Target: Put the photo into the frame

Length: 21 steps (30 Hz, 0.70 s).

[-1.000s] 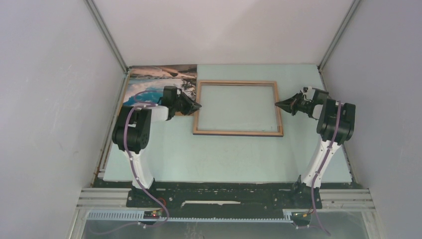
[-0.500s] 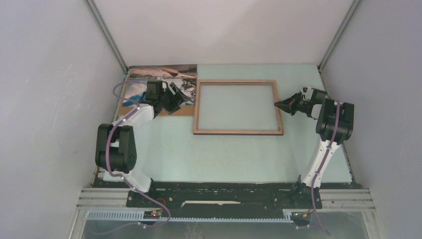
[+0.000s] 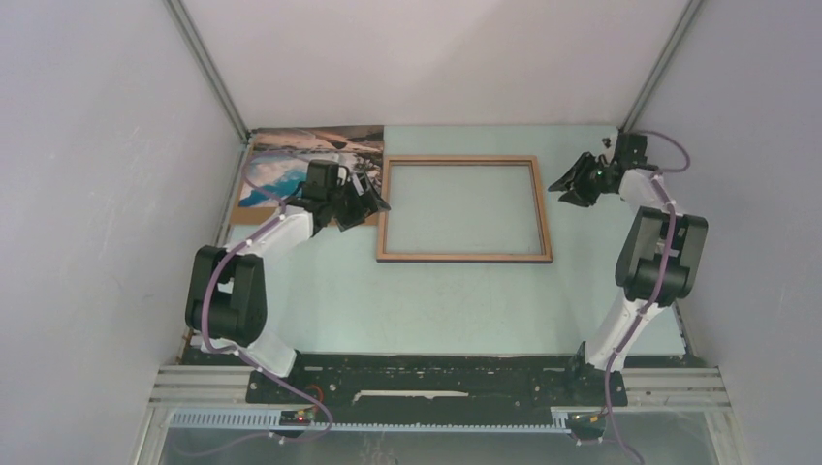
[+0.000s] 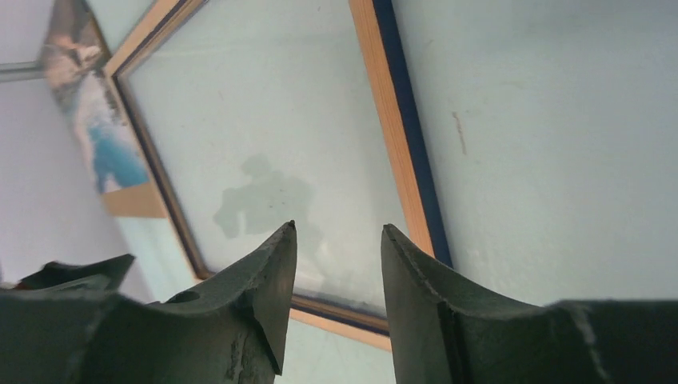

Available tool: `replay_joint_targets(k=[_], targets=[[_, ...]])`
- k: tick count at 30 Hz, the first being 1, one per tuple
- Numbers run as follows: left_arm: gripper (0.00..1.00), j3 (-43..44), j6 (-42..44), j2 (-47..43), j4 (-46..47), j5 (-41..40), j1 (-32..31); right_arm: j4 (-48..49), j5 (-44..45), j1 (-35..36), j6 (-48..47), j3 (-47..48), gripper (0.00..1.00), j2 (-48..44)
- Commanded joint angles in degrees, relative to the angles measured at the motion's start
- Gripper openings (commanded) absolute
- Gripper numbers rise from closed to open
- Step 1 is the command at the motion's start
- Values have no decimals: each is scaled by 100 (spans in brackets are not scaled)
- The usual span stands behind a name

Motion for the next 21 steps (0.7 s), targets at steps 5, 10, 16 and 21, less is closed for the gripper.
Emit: replay_joint_targets(k=[5,10,16,21], targets=[[91,182,378,-314,-284,-279,9,-1337,1478,467,-1005,29,51,-802],[94,372,470,112,-425,-438,9,-891,1347,356,-837,-480,53,-1038],[93,795,524,818,-493,-635,-170,-528,1229,341,-758,-961,56,-1293],[92,942,546,1090,-378,-894,-427,61,967,-134,-684,-1412,62,-1151]])
